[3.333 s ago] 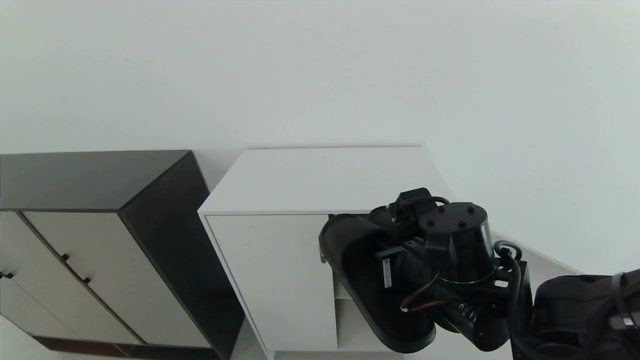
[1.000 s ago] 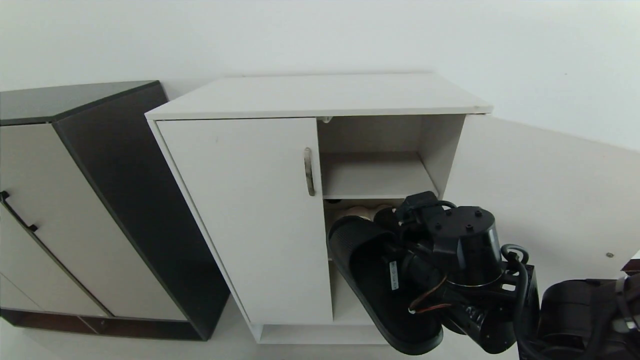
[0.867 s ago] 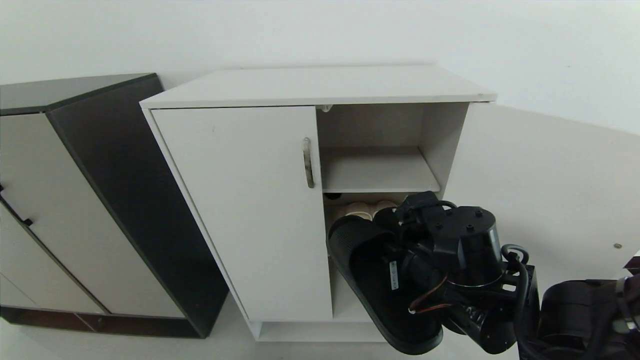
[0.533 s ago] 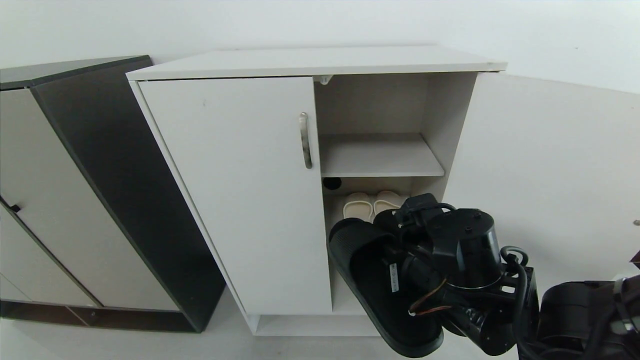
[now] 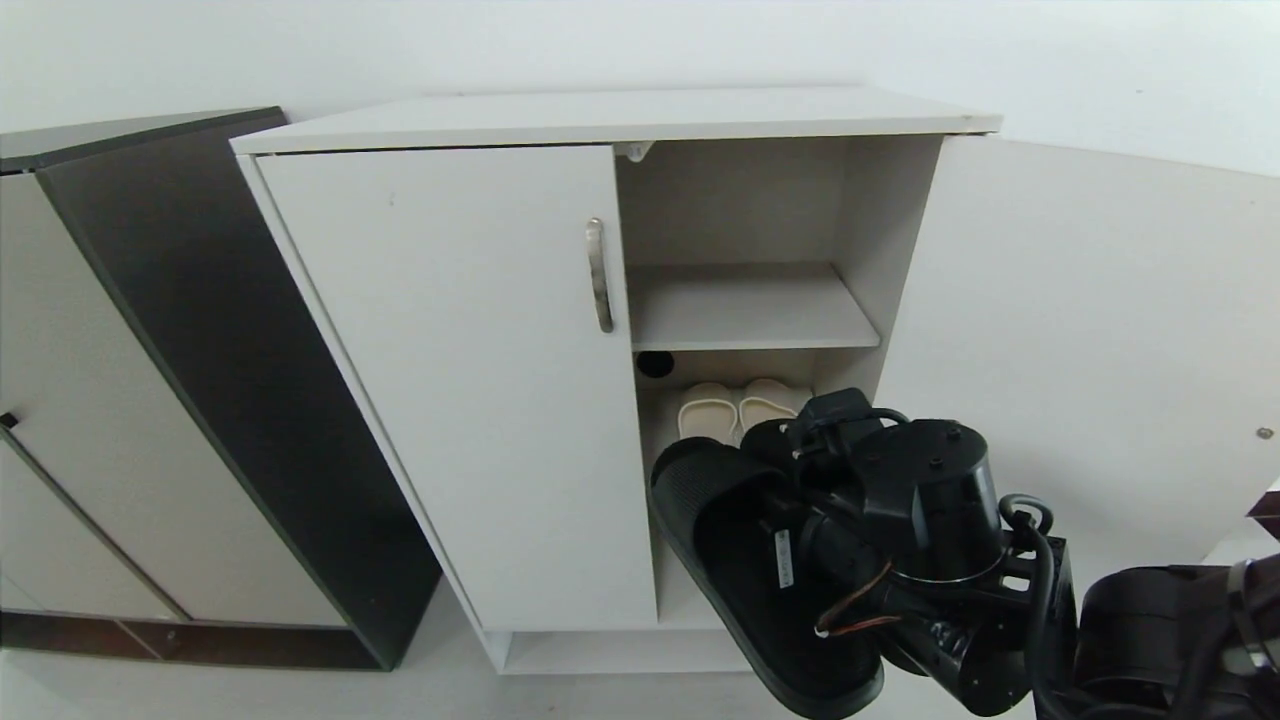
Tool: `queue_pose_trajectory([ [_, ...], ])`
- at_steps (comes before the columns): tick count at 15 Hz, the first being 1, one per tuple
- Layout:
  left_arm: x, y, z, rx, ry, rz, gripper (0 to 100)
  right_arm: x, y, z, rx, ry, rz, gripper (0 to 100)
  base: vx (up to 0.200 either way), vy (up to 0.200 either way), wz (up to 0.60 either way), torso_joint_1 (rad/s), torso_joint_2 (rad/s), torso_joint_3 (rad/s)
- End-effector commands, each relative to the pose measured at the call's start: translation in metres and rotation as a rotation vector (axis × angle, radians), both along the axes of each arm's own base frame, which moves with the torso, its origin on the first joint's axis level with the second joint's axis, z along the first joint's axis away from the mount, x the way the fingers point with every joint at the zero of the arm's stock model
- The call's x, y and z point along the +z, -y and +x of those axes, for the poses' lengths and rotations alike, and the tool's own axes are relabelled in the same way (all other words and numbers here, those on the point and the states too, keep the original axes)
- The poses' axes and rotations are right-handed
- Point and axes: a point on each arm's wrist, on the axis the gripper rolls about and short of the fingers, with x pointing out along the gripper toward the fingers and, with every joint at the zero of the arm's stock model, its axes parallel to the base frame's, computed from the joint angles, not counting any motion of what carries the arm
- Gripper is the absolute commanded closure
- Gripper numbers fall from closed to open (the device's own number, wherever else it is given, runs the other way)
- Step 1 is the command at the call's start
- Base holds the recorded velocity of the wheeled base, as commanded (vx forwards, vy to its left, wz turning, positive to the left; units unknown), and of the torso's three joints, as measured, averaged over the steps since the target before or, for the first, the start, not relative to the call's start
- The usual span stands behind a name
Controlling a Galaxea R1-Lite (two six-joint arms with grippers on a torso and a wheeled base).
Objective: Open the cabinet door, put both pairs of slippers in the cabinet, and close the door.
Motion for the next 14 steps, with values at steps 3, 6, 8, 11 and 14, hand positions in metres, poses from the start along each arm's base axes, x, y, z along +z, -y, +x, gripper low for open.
queue_pose_trajectory([
  [3, 0.0, 0.0, 0.0, 0.0, -0.001, 0.001, 100, -0.001, -0.001, -0.002, 0.025, 0.014, 0.007, 100, 0.0, 0.0, 0.0, 0.0, 0.0, 0.0],
  [6, 0.0, 0.0, 0.0, -0.002, -0.001, 0.001, 100, 0.002, -0.005, -0.005, 0.045, 0.059, -0.015, 100, 0.0, 0.0, 0.0, 0.0, 0.0, 0.0],
  [8, 0.0, 0.0, 0.0, -0.002, -0.001, 0.003, 100, 0.018, -0.017, -0.005, 0.028, 0.079, -0.025, 100, 0.0, 0.0, 0.0, 0.0, 0.0, 0.0],
  [11, 0.0, 0.0, 0.0, 0.0, -0.001, 0.004, 100, 0.065, -0.042, -0.012, -0.08, -0.015, 0.016, 100, 0.0, 0.0, 0.0, 0.0, 0.0, 0.0],
  [14, 0.0, 0.0, 0.0, -0.002, -0.001, 0.004, 100, 0.098, -0.057, -0.017, -0.185, -0.034, 0.042, 100, 0.0, 0.0, 0.0, 0.0, 0.0, 0.0],
])
